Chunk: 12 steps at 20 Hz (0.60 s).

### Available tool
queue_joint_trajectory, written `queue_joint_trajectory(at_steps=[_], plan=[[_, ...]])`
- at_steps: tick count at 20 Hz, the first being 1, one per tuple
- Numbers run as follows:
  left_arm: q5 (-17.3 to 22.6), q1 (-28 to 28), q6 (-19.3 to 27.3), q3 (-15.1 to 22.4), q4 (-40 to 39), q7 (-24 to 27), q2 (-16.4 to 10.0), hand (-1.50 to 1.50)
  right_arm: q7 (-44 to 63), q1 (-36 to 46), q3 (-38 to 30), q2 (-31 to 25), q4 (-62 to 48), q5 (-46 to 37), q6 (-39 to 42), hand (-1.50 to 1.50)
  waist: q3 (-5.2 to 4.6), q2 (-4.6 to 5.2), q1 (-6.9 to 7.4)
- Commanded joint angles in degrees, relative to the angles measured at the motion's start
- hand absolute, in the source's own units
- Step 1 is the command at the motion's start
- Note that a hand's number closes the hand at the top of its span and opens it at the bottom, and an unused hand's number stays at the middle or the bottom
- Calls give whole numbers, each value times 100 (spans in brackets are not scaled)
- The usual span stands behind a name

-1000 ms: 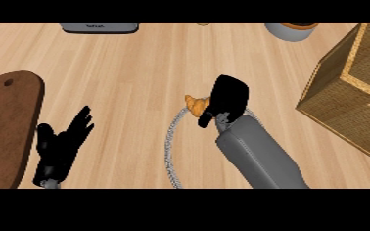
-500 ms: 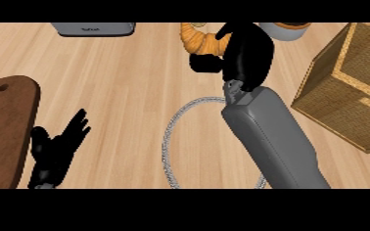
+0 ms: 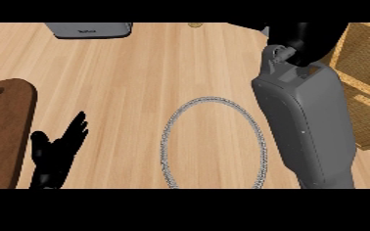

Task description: Pick the croissant from the placemat and place it in the basket

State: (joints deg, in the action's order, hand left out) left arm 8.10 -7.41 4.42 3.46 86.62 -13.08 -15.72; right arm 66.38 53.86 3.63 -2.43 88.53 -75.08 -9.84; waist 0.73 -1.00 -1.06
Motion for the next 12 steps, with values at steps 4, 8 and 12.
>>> queue_joint_trajectory(at_steps=[4,8,12], plan=[[-45,-272,-28,67,-467,-114,101,0,768,656,-969,-459,522,-161,1151,150,-80,44,-35],[-105,-180,9,181,-312,-356,155,0,590,763,-1433,-560,226,-61,1201,150,-76,77,48],[-263,-230,116,168,-682,126,323,0,21,530,-1983,-992,139,266,1449,150,-78,91,-3]])
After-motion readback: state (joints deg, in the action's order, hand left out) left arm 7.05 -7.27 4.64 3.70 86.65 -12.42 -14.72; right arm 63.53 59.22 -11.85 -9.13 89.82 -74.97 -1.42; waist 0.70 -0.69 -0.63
